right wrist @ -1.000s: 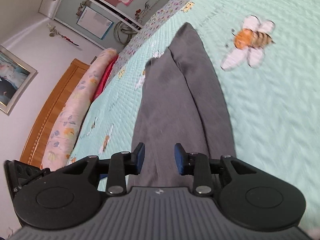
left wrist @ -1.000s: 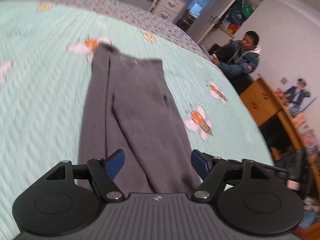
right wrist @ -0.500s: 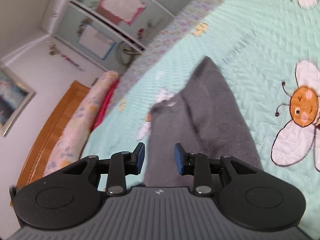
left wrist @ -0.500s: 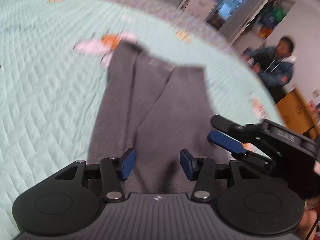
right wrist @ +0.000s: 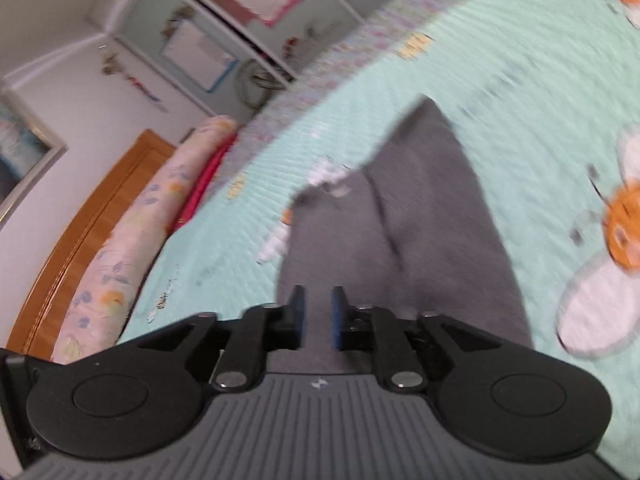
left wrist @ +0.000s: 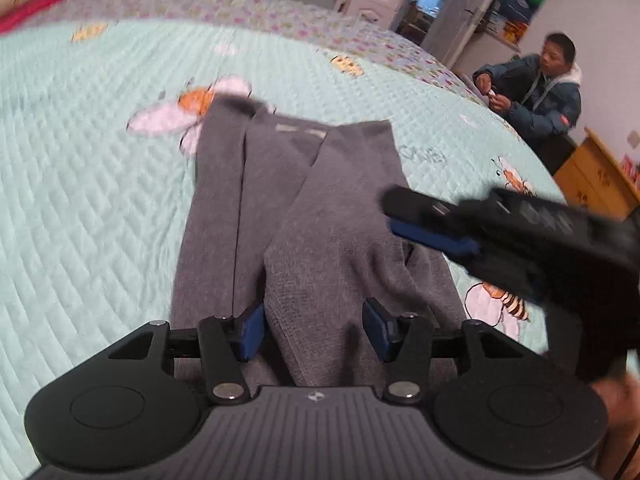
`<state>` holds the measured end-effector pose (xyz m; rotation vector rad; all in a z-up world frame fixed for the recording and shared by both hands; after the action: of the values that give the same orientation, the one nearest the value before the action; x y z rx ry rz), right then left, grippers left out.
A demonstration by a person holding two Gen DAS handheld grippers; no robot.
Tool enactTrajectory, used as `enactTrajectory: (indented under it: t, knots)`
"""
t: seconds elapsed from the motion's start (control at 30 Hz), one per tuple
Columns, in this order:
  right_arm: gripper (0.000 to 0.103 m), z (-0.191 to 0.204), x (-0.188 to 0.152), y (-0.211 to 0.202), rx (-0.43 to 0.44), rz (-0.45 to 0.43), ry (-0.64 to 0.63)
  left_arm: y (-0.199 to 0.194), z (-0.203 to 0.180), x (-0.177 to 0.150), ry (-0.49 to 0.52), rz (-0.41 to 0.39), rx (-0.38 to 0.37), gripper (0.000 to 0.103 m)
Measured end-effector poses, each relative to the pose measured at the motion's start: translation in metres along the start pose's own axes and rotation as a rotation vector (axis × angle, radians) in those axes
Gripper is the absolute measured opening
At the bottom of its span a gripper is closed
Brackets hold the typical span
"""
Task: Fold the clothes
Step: 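Grasp the grey sweater hem with the right gripper beside the left gripper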
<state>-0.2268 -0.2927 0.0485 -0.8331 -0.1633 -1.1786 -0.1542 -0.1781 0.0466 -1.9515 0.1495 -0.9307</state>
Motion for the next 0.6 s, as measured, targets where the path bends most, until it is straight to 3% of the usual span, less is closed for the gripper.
enactTrajectory:
  t: [0.2, 0.27, 0.3, 0.43, 0.6]
  knots:
    - [0.023, -0.021, 0.022, 0.036, 0.025, 0.013, 0.027, 0.023, -0.002, -0.003, 0.035, 0.036, 0.058, 0.057]
    - [0.0, -0.03, 0.019, 0.054, -0.05, 0.038, -0.009, 0.025, -0.005, -0.004, 0.054, 0.036, 0.062, 0.061]
    - [0.0, -0.035, 0.017, 0.062, -0.094, 0.046, -0.049, 0.026, -0.005, -0.004, 0.059, 0.036, 0.062, 0.062]
    - [0.0, -0.027, 0.015, 0.068, -0.138, 0.028, -0.13, 0.029, -0.007, -0.006, 0.068, 0.036, 0.056, 0.07]
    - [0.0, -0.028, 0.019, 0.057, -0.107, 0.022, -0.113, 0.028, -0.009, -0.009, 0.073, 0.028, 0.055, 0.071]
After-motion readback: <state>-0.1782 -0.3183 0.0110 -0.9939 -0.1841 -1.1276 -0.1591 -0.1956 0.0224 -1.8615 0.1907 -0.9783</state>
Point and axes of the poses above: each gripper's, at about its wrist camera, not at the fingertips, and y roughly the way its jaws point, z to its left, x to its top, the point moved 1 cm from there along y, roughly the way its jaws point, and after that the axes turned 5 degrees about z, right-handed, at the moved point
